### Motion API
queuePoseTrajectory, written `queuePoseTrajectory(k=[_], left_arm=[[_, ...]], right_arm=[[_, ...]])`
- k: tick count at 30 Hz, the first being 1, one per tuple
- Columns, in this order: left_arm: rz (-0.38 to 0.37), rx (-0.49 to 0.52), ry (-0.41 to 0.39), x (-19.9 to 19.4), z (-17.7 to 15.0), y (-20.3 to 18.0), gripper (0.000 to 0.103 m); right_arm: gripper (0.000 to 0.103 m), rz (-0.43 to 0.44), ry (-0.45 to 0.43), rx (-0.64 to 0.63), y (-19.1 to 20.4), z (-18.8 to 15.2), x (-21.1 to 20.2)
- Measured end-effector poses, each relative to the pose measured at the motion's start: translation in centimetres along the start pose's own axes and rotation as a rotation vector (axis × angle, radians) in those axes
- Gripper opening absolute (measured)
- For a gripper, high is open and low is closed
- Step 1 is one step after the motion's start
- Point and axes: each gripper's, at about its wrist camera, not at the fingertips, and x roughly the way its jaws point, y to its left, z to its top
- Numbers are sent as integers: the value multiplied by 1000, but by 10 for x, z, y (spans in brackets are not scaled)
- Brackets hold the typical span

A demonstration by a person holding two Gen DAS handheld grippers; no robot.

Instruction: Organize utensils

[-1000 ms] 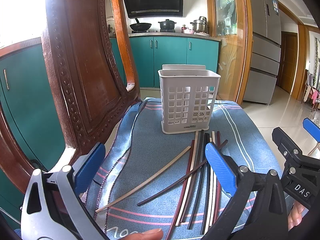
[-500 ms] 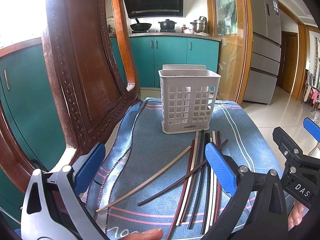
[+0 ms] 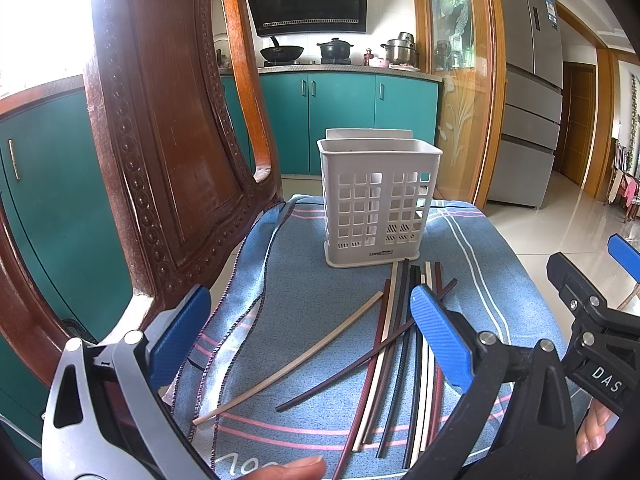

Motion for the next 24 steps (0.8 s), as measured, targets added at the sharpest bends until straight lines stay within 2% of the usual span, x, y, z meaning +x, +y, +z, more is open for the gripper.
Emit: queuePoseTrajectory(k=[8,10,13,14,15,16,17,18,19,20,21,24], left_arm=[[-1,3,4,0,-1,1,100],[4,22,30,5,-2,0,99],[19,74,134,24,-7,-3,99],[14,83,166,29,-9,-3,95],[-6,91,199,34,-12,-3,76],[-17,92,220,36,-14,-2,63],[-26,93,251,40,-15,-2,43],[-36,94,286,45,-15,0,28],[-45,90,311,48,-14,2,21],[-54,83,332,52,-12,4,14],[-61,75,348,54,-8,5,14],[-87,76,357,57,17,2,14]], right_arm=[[100,6,10,-3,-2,1,1],[100,-2,56,-32,-2,2,9],[100,-50,193,-81,-3,-5,33],[100,-40,231,-79,-5,-8,39],[94,-22,294,-63,-9,-12,50],[88,-9,332,-47,-12,-15,56],[76,0,355,-34,-14,-16,60],[62,2,388,-16,-17,-18,65],[54,19,431,24,-24,-19,73],[40,37,458,51,-28,-19,78],[32,54,491,78,-33,-17,83],[27,123,551,140,-38,-6,99]])
